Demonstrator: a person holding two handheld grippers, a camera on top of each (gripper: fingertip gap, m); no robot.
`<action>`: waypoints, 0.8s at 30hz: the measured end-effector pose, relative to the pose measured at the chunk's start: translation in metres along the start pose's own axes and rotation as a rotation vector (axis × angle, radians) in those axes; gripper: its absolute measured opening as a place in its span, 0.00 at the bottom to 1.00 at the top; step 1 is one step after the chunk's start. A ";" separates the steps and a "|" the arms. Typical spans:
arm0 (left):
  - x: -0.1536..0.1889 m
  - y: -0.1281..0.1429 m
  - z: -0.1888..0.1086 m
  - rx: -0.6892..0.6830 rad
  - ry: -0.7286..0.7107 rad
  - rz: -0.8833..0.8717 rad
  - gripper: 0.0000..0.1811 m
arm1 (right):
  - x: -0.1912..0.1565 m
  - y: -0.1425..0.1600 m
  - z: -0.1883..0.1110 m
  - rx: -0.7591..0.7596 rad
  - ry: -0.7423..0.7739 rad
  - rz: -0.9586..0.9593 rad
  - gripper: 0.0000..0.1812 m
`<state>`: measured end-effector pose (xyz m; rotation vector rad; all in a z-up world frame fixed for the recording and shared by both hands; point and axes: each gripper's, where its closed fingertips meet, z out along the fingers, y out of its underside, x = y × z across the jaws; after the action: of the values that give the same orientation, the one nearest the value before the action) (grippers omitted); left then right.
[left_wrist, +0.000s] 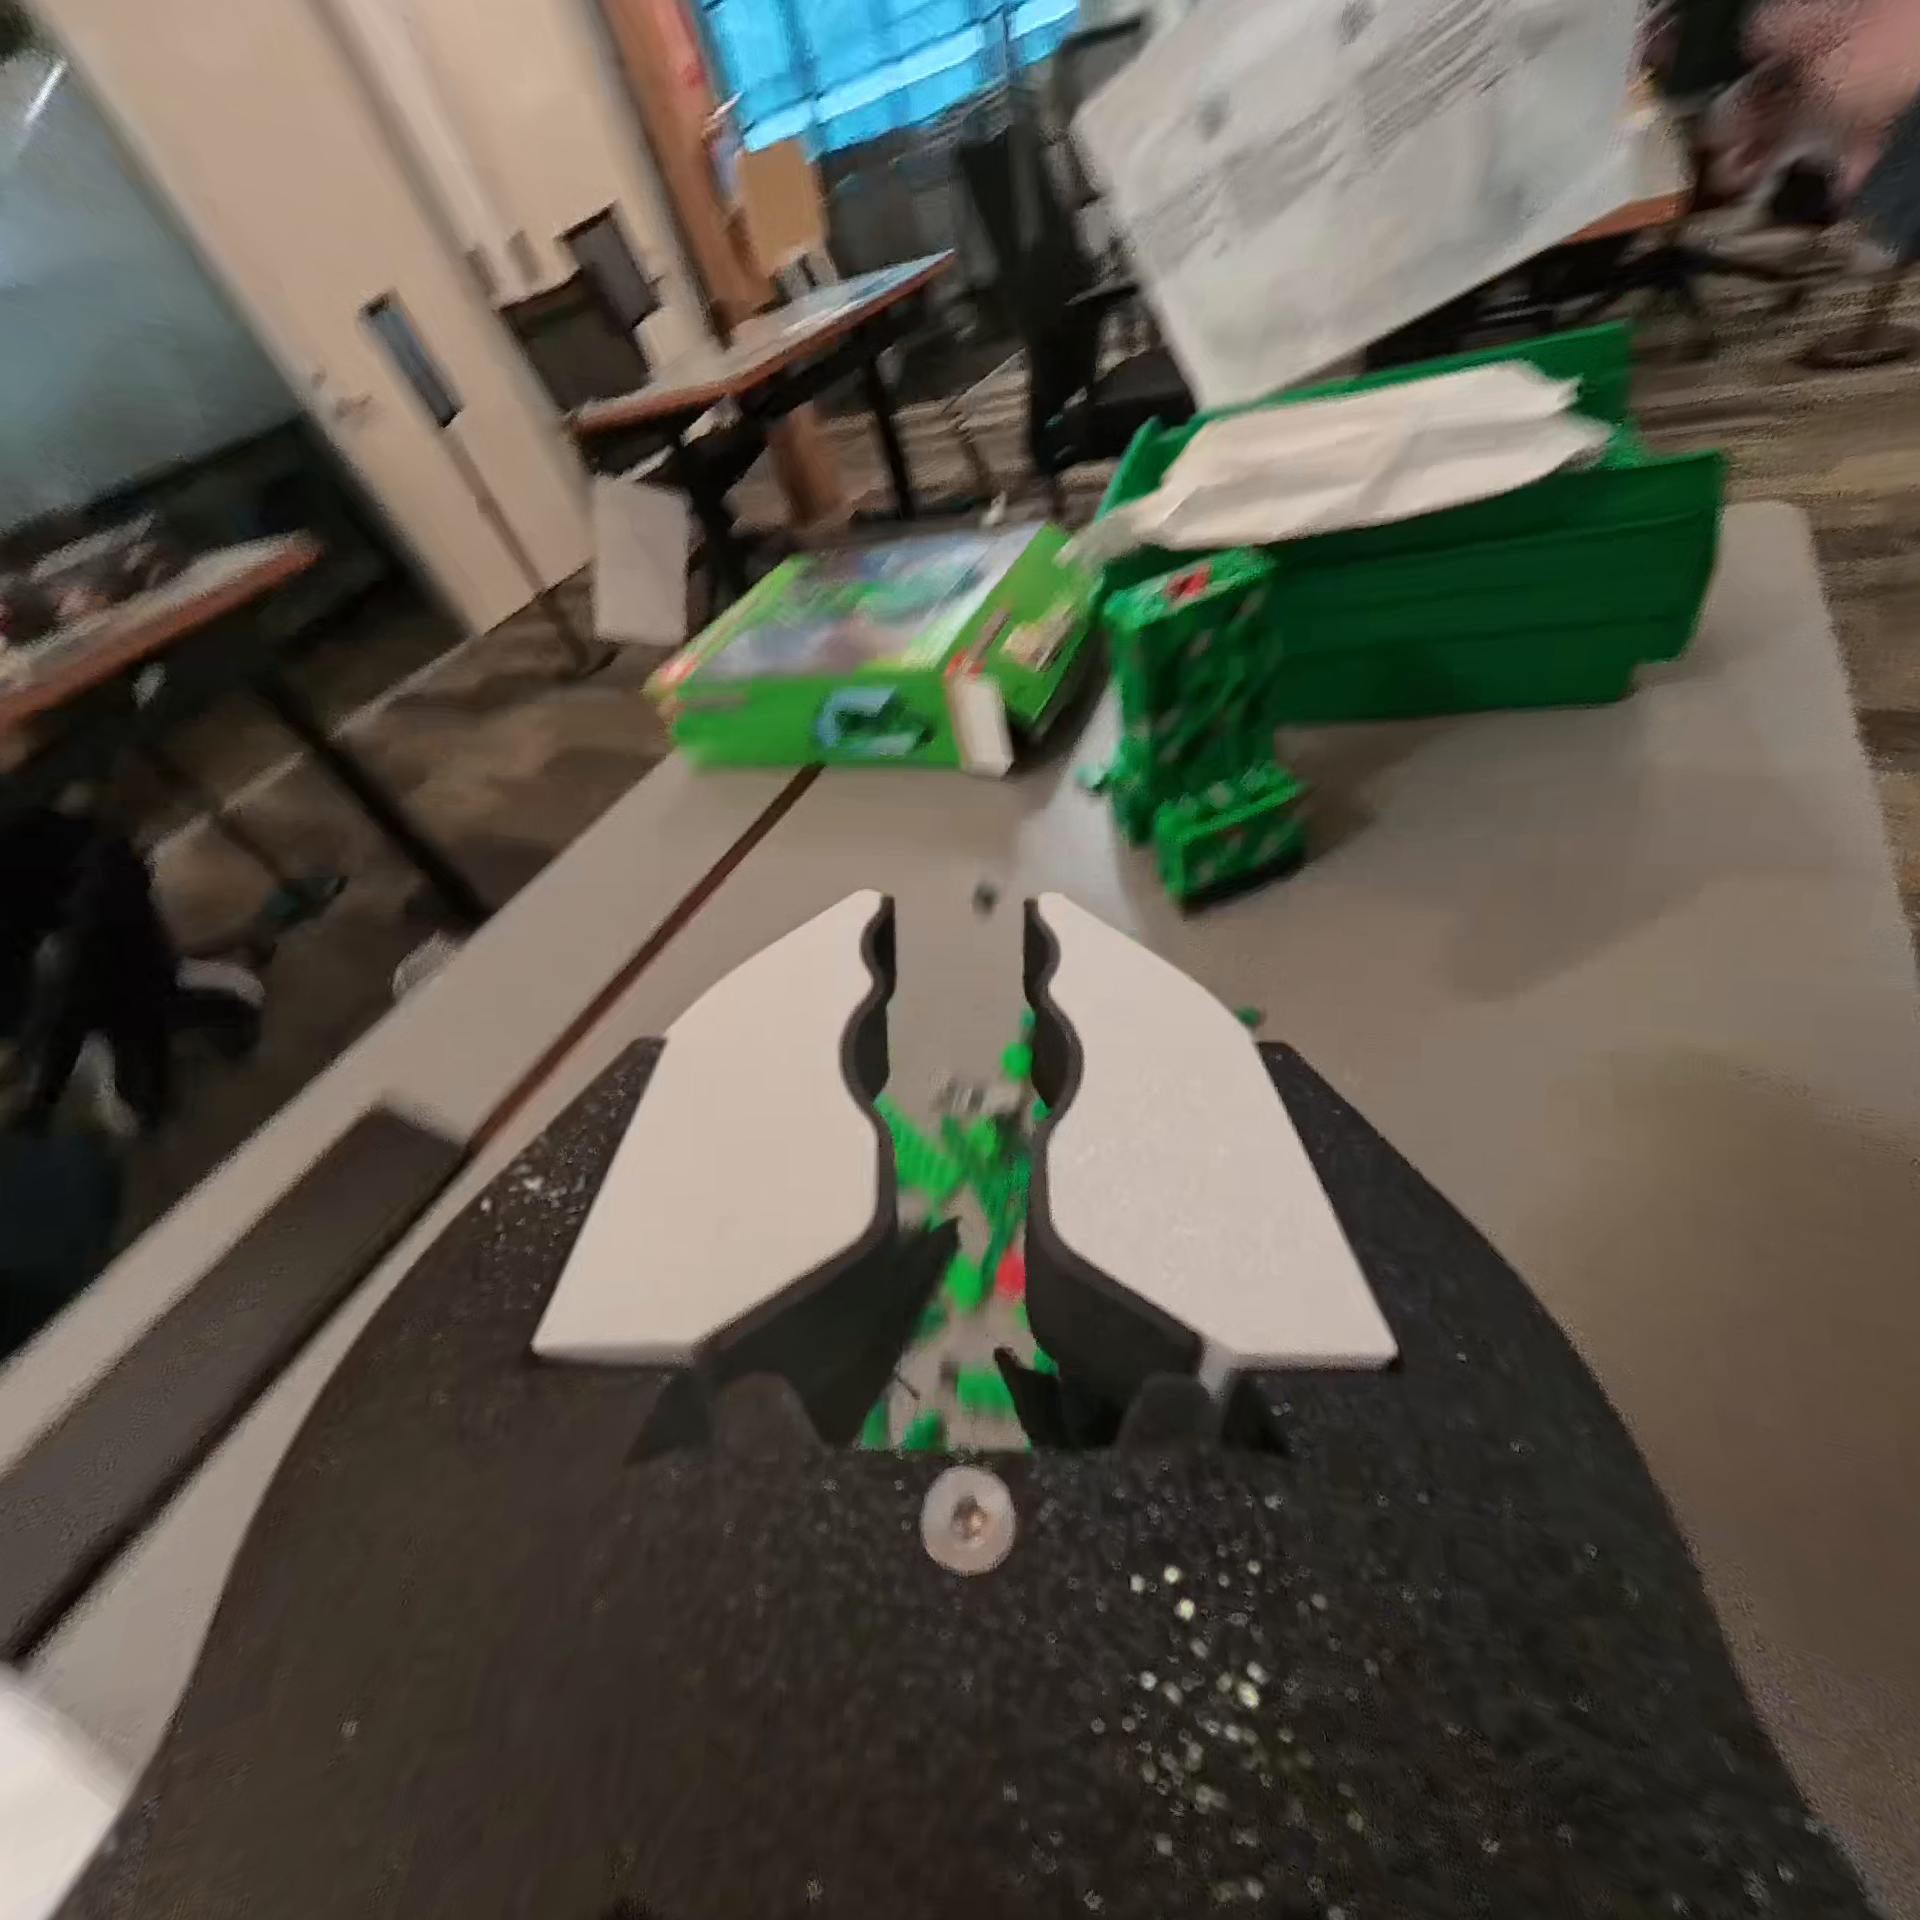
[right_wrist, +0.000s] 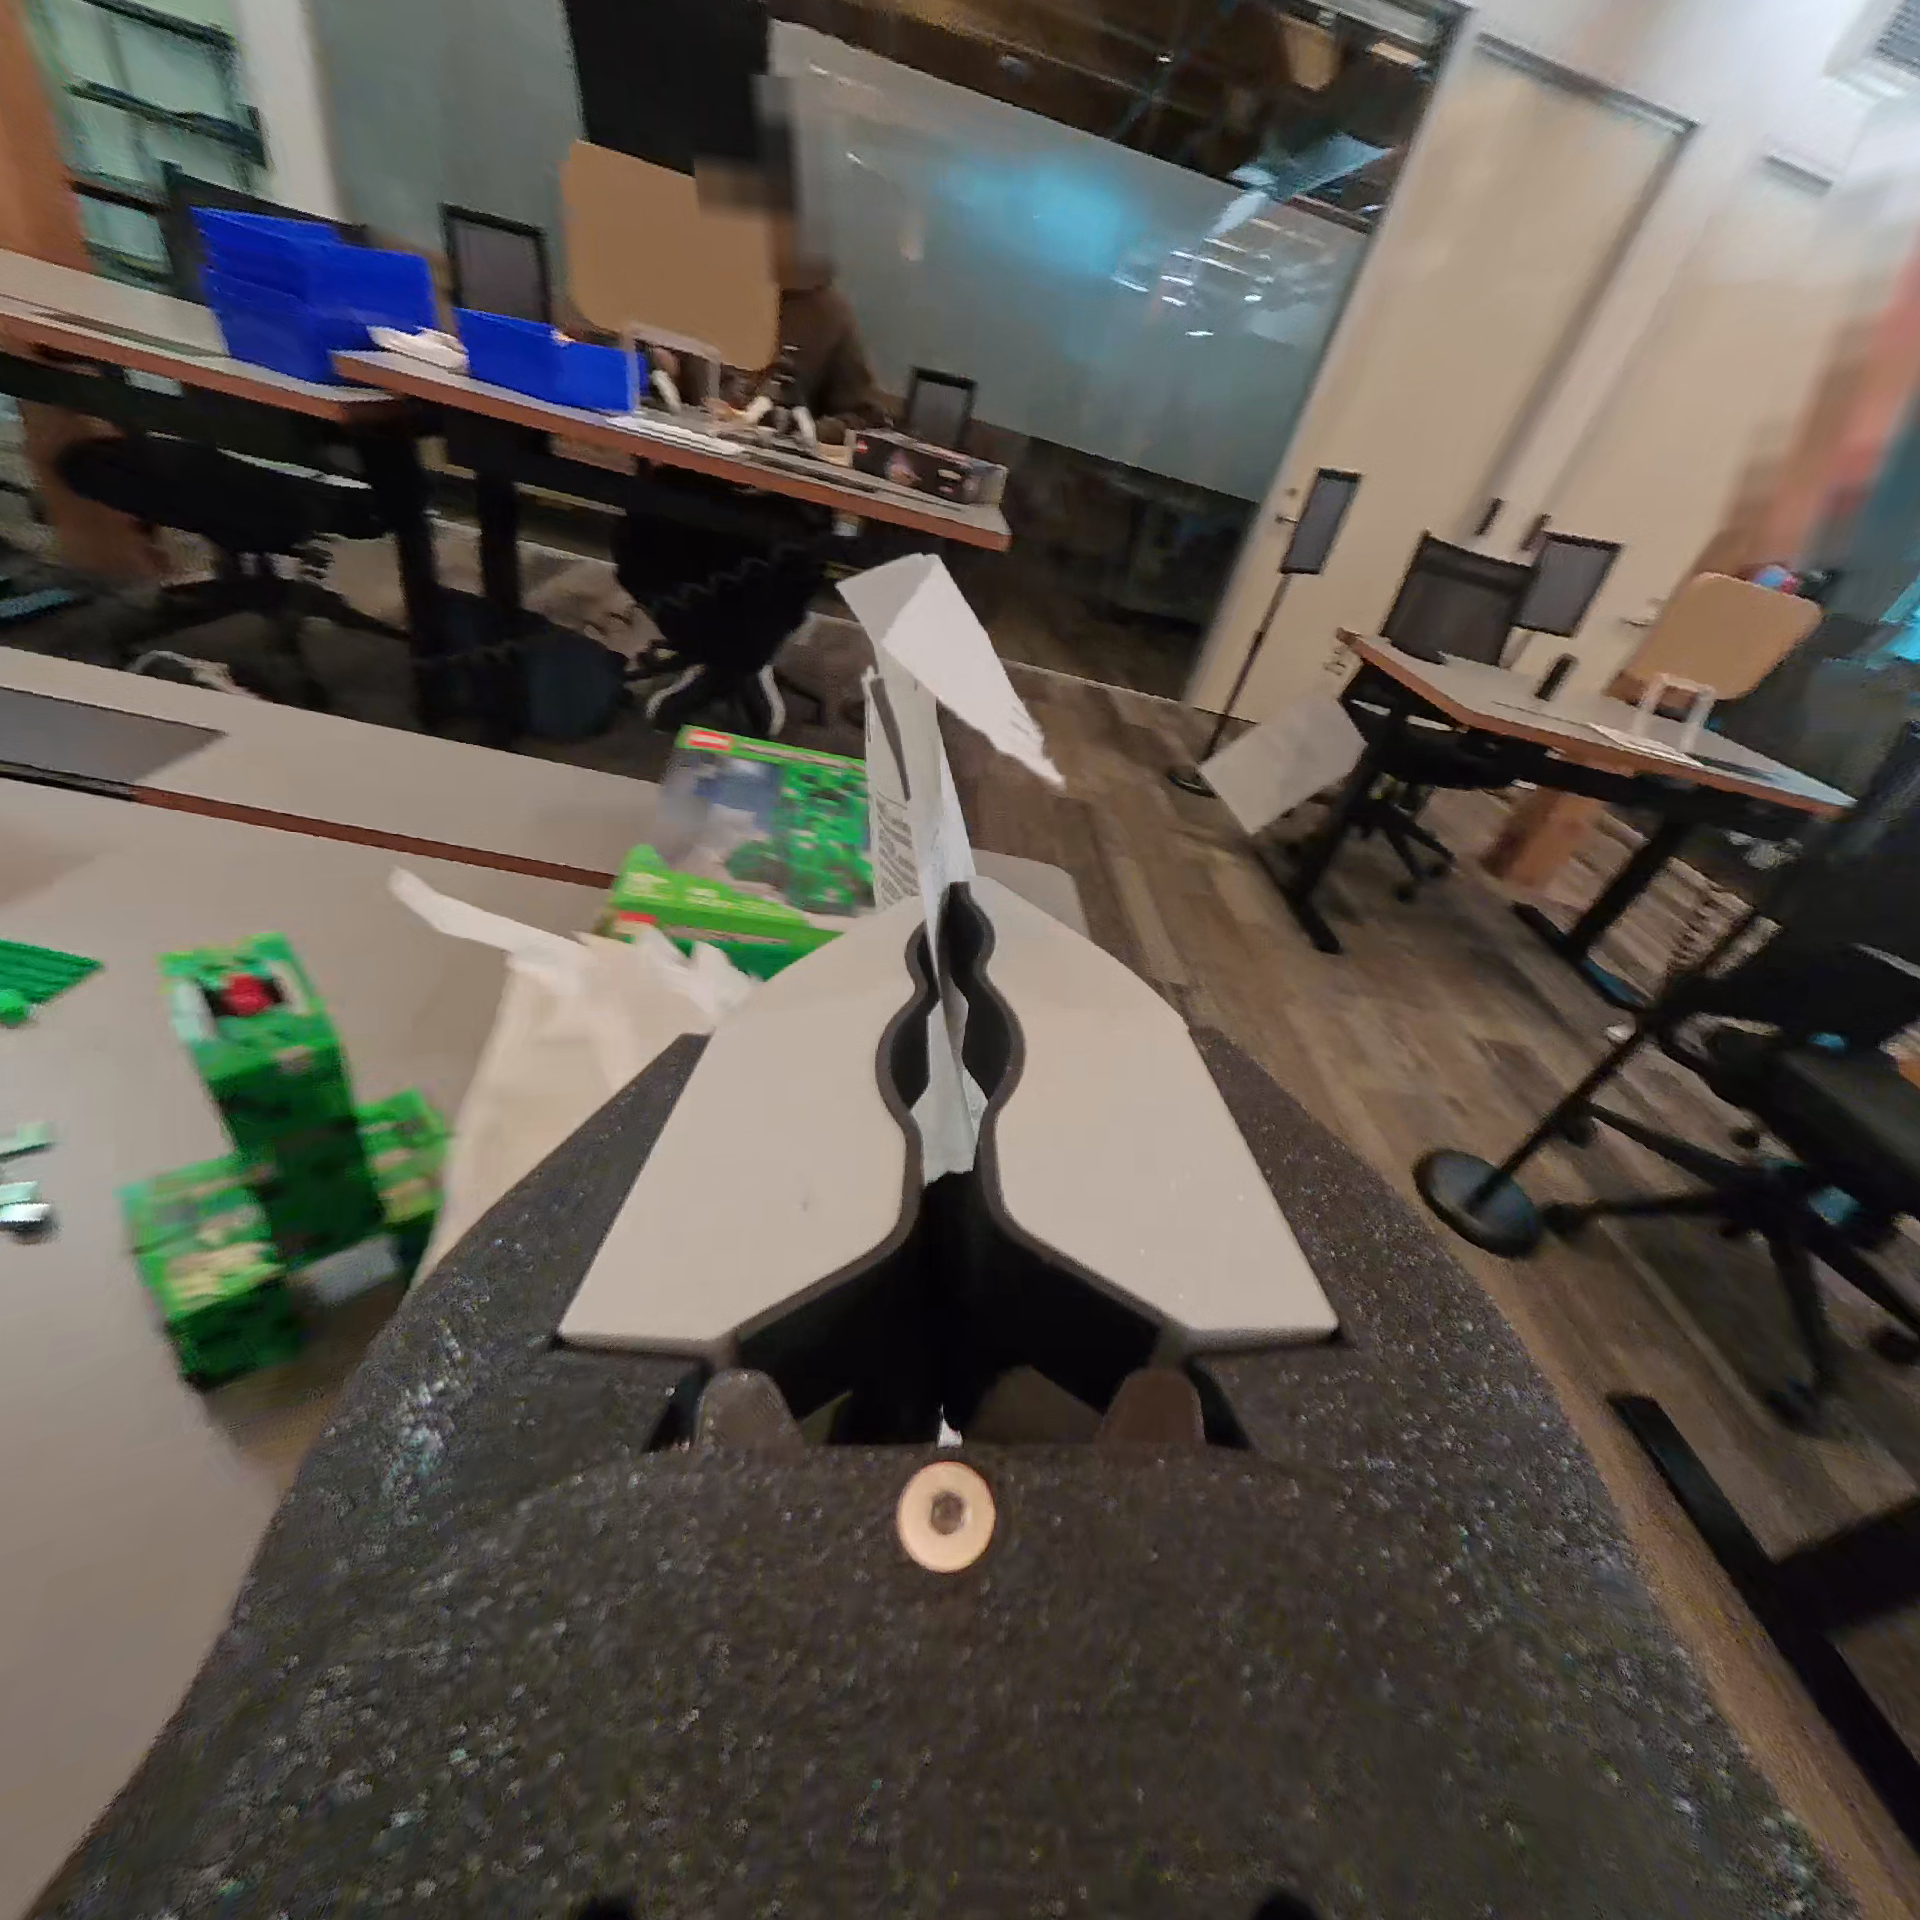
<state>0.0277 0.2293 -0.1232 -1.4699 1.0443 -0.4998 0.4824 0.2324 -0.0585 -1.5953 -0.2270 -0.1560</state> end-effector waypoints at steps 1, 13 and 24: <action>0.013 -0.022 0.020 0.036 0.058 0.047 0.11 | 0.014 0.009 -0.004 -0.005 0.038 0.002 0.00; 0.176 -0.112 0.275 -0.179 0.503 0.633 0.15 | 0.051 0.089 0.012 0.070 0.098 0.023 0.01; 0.174 -0.090 0.302 -0.217 0.455 0.599 0.14 | 0.048 0.161 0.012 -0.340 0.006 -0.048 0.03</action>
<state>0.3867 0.2450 -0.1456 -1.1615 1.8693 -0.2935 0.5674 0.2422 -0.2036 -1.9276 -0.2432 -0.2466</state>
